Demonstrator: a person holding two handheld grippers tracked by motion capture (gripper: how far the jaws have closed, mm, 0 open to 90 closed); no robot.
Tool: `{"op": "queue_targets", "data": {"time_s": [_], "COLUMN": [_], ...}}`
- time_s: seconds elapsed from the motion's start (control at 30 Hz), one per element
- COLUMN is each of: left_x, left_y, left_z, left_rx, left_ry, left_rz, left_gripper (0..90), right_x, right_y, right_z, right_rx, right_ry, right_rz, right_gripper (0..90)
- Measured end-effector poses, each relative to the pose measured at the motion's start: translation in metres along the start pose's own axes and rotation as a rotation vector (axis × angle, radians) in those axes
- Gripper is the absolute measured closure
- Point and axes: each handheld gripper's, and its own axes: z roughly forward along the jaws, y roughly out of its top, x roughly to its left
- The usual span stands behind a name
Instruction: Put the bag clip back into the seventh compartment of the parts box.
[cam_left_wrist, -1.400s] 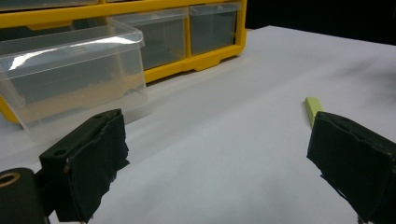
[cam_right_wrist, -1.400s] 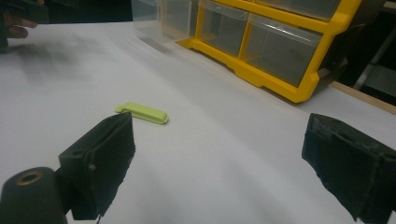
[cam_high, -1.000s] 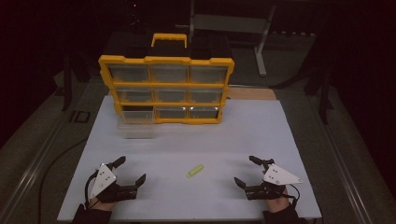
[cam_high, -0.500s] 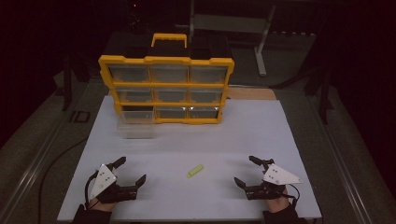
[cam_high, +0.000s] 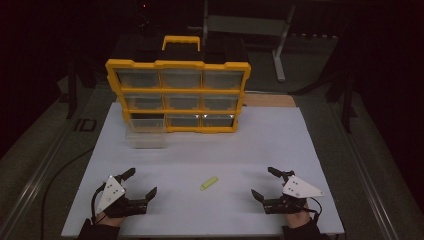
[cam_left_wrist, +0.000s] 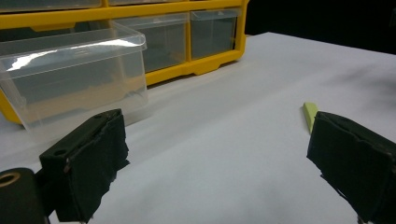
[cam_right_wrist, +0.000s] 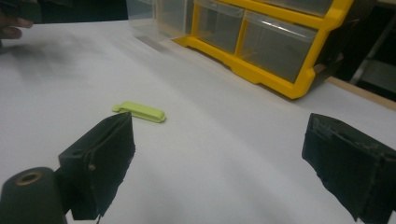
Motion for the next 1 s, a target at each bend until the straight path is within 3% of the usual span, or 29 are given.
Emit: {"op": "queue_targets", "data": {"time_s": [0.3,0.57,0.7,1.0], "left_x": [0.0,0.0,-0.001,-0.001], "left_y": [0.0,0.0,0.001,0.001], "left_z": [0.001,0.0,0.0,-0.001], "left_rx": [-0.001,-0.005,-0.005,-0.009], "left_ry": [-0.006,-0.006,-0.006,-0.008], "left_rz": [-0.001,-0.006,-0.003,-0.002], "left_gripper": [4.8,4.8,4.8,4.8], "right_x": [-0.003,-0.008,-0.01,-0.013], "right_y": [0.009,0.033,0.048,0.082], "right_z": [-0.002,-0.011,-0.014,-0.009], "right_rx": [0.04,0.03,0.023,-0.004], "right_ry": [0.02,0.047,0.04,0.073], "right_rz": [0.035,0.048,0.008,-0.071], "right_gripper": [8.2,8.2,8.2,8.3]}}
